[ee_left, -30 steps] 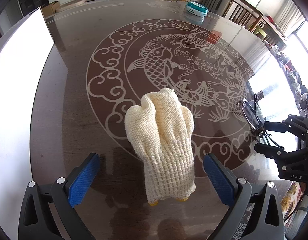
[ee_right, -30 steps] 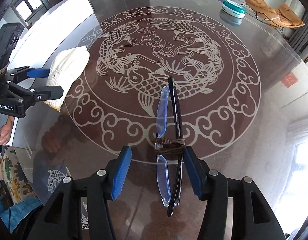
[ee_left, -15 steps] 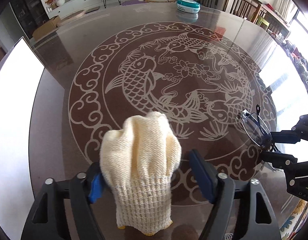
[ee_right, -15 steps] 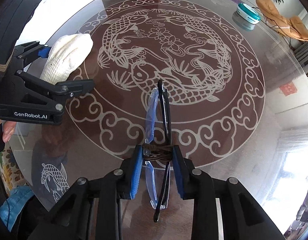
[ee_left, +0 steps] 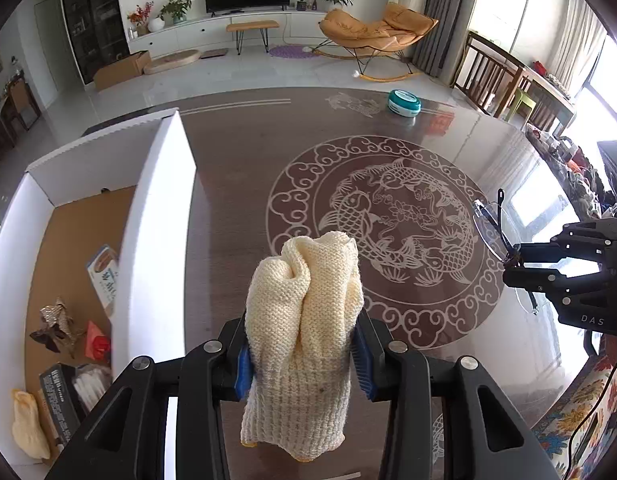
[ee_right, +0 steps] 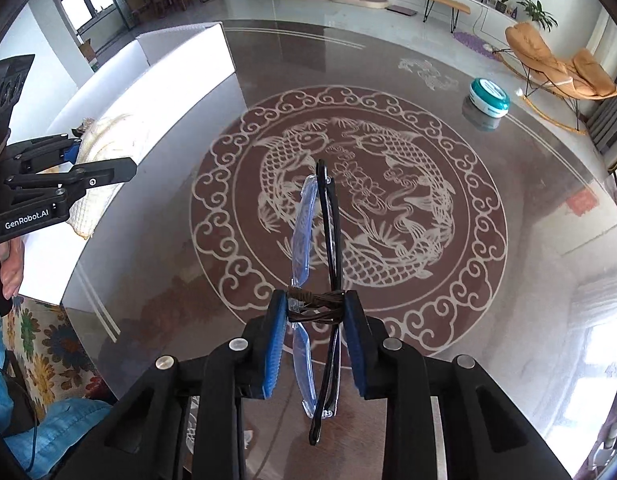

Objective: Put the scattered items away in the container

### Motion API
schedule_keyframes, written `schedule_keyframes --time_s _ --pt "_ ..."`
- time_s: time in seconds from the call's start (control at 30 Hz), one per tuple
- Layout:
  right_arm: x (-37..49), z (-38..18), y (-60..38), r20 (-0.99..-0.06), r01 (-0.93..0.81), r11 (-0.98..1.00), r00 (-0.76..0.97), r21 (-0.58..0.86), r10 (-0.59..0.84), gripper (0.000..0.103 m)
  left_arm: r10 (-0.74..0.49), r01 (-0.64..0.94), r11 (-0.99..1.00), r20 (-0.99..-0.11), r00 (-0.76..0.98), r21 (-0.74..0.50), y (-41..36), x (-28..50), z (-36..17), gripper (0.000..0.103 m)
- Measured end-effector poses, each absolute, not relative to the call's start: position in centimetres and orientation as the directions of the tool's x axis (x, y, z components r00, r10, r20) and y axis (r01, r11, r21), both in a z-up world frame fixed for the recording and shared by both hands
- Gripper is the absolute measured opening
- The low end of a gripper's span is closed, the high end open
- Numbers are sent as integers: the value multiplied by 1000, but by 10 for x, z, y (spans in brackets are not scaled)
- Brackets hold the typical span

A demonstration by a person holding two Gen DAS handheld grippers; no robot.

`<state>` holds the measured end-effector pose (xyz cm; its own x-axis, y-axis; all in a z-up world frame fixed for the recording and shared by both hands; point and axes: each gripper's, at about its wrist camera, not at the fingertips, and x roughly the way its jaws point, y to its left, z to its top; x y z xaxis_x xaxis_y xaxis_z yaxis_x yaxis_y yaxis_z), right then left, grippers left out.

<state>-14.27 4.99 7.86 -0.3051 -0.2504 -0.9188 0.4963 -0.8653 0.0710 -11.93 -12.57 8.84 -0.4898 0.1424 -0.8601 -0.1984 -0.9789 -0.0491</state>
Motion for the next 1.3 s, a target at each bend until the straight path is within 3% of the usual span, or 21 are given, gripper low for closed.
schedule_keyframes --time_s 0.23,0.4,0.63,0.9,0.93,1.0,1.03,1.07,1.1,1.2,1.3 --pt "-139 149 -79 -839 648 -749 -325 139 -437 29 -4 -3 -1000 -830 -558 7 -264 -102 134 40" --pt "-117 166 -188 -784 750 -619 -229 236 -576 30 -83 153 -988 -844 -529 1 -351 -85 122 40" --pt "-88 118 -302 -833 824 -527 -133 208 -537 30 -95 261 -965 -901 -424 -20 -400 -71 52 40" --pt "-99 56 -331 -882 794 -563 -74 230 -465 31 -89 290 -957 -913 -397 -33 -408 -55 23 40" --pt "-100 51 -333 -891 788 -577 -81 216 -446 35 -106 299 -954 -911 -398 -19 -408 -54 23 44" --pt "-101 48 -332 -894 786 -588 -109 190 -435 72 -122 320 -947 -904 -410 -17 -409 -52 27 61" --pt "-101 51 -328 -886 789 -584 -117 191 -448 95 -130 330 -944 -898 -419 -17 -409 -50 29 76" --pt "-101 54 -324 -879 789 -585 -131 187 -458 98 -148 339 -941 -891 -428 -7 -409 -48 32 89" --pt "-103 58 -320 -875 784 -595 -152 176 -460 98 -181 350 -937 -886 -428 22 -407 -47 34 91" --pt "-111 72 -305 -855 770 -615 -196 169 -480 98 -293 382 -913 -881 -371 143 -404 -47 34 93" --pt "-118 84 -288 -834 757 -633 -238 161 -497 98 -311 423 -896 -873 -377 136 -399 -44 40 93"
